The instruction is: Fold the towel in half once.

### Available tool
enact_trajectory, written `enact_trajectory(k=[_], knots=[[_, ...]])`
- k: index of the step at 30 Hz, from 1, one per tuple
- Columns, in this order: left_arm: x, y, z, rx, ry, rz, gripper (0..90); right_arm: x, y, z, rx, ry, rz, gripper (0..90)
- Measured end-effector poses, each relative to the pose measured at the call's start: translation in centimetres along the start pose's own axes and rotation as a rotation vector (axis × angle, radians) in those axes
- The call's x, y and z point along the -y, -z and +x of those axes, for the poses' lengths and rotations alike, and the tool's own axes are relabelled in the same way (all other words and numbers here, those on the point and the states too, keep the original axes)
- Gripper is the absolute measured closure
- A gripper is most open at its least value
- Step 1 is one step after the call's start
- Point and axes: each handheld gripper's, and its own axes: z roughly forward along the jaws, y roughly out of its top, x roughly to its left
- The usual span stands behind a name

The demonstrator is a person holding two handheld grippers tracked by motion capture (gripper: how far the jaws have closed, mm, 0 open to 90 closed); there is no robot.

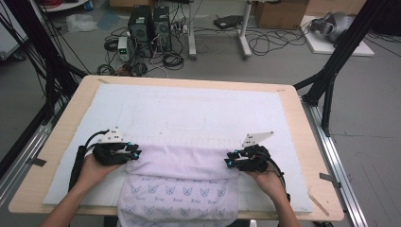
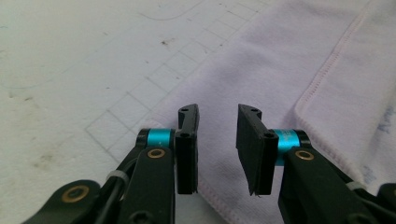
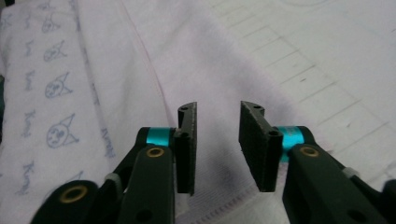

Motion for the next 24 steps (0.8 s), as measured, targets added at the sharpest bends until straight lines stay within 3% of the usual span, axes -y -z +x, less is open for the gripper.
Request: enact_trajectory(k=[4, 6, 11, 13, 18, 24], knots=[[0.5, 0.0, -0.6, 0.020, -0.014, 0.016, 70.4, 0.4, -0.4, 0.4, -0.023, 0.004, 0.018, 75.4], [0.9, 0.5, -1.1, 0.030, -0.020, 0.022, 70.4, 0.6, -0.4, 0.7, -0.060, -0.006, 0.010, 76.7], [2.2, 2.3, -2.5, 0.043, -0.040, 0.032, 70.3, 1.1, 0.2, 2.7, -0.150, 0.009, 0.006, 76.7], [2.5, 3.1, -2.8, 0.041, -0.044, 0.028, 70.3, 1.3, 0.7, 3.6, -0.176, 0.036, -0.014, 76.4], [2.3, 4.1, -2.8, 0.034, -0.041, 0.009, 70.1, 1.2, 1.9, 4.1, -0.166, 0.038, -0.052, 74.4], [1.7, 2.8, -3.0, 0.065, -0.050, 0.013, 68.7, 1.0, 1.1, 3.3, -0.145, 0.029, -0.032, 70.6]])
